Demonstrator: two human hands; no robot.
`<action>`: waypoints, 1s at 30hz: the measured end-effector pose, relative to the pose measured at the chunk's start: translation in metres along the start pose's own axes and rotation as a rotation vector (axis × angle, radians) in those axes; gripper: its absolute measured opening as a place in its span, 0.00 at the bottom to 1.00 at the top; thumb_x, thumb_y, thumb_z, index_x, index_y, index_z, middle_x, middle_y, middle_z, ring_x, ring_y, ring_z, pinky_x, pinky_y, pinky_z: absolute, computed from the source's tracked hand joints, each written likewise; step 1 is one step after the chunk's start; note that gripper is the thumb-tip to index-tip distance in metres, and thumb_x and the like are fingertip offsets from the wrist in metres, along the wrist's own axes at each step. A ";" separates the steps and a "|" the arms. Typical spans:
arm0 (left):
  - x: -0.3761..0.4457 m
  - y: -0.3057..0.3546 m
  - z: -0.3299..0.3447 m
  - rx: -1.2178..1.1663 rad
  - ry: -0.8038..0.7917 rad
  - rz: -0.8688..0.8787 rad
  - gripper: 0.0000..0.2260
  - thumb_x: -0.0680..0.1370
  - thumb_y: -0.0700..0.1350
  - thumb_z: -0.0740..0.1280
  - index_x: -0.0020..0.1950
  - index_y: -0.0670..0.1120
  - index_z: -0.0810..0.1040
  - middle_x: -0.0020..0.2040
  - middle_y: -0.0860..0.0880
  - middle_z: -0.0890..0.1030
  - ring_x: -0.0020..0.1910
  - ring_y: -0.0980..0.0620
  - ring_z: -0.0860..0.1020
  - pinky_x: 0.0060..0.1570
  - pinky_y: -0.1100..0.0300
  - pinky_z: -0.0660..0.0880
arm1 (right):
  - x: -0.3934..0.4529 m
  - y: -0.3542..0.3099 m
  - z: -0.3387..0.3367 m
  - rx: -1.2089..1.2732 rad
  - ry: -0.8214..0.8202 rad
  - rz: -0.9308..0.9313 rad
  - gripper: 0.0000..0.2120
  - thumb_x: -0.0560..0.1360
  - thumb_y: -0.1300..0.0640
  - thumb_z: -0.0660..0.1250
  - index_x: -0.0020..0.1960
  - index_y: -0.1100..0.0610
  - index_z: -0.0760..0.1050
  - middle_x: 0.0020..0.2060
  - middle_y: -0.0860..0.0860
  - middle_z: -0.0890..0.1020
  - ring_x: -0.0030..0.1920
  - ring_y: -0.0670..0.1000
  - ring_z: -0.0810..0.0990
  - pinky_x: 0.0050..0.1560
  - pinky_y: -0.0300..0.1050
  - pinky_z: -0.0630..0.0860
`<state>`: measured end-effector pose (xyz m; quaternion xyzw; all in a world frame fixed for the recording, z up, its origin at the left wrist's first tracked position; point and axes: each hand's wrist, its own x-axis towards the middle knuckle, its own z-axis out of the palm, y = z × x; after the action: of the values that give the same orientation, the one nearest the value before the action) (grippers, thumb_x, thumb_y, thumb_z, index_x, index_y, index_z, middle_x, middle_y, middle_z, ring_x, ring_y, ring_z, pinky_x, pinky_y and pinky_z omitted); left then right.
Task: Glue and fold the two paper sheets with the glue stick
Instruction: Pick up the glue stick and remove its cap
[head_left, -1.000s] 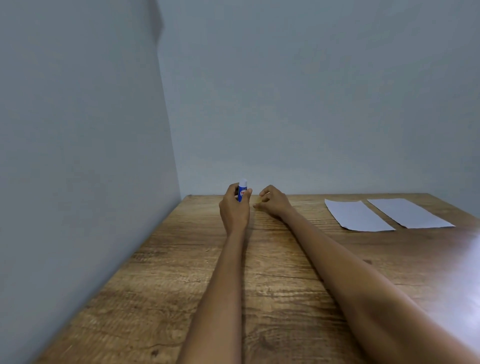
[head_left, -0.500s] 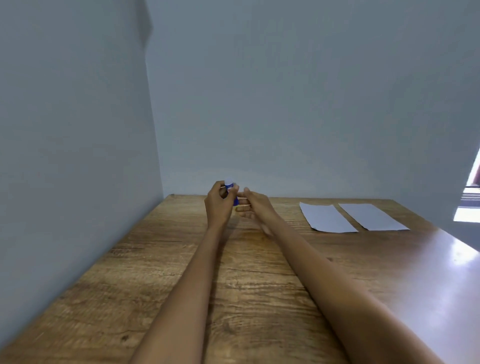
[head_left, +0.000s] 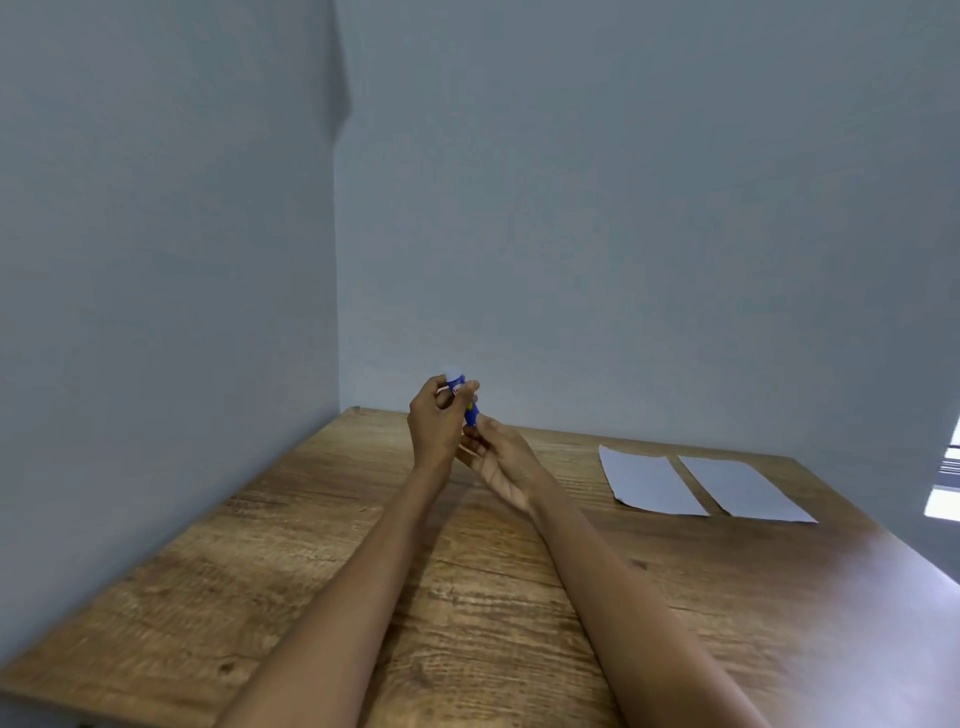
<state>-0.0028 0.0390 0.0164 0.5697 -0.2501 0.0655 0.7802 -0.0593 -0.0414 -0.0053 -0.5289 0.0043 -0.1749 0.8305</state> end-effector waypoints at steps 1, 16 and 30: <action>0.000 0.001 -0.001 -0.039 0.008 -0.013 0.04 0.73 0.44 0.71 0.44 0.44 0.80 0.40 0.47 0.85 0.43 0.51 0.84 0.44 0.59 0.79 | 0.001 0.001 0.004 -0.011 0.001 0.007 0.16 0.81 0.57 0.57 0.65 0.66 0.69 0.45 0.55 0.74 0.46 0.50 0.74 0.53 0.47 0.78; -0.001 0.000 0.003 0.039 0.015 -0.017 0.06 0.72 0.47 0.72 0.42 0.45 0.79 0.36 0.45 0.82 0.36 0.48 0.80 0.39 0.50 0.78 | 0.007 0.009 0.009 0.042 -0.100 -0.088 0.18 0.83 0.54 0.51 0.63 0.61 0.74 0.50 0.53 0.81 0.49 0.48 0.80 0.50 0.41 0.78; -0.010 0.008 0.011 0.022 -0.141 0.047 0.10 0.73 0.49 0.71 0.39 0.45 0.75 0.41 0.34 0.80 0.37 0.49 0.77 0.43 0.47 0.76 | 0.001 -0.002 -0.007 0.126 -0.068 0.042 0.23 0.81 0.44 0.52 0.63 0.58 0.75 0.45 0.55 0.77 0.45 0.50 0.77 0.47 0.45 0.76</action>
<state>-0.0183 0.0337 0.0213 0.5754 -0.3169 0.0464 0.7525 -0.0602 -0.0490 -0.0066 -0.4808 -0.0237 -0.1394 0.8654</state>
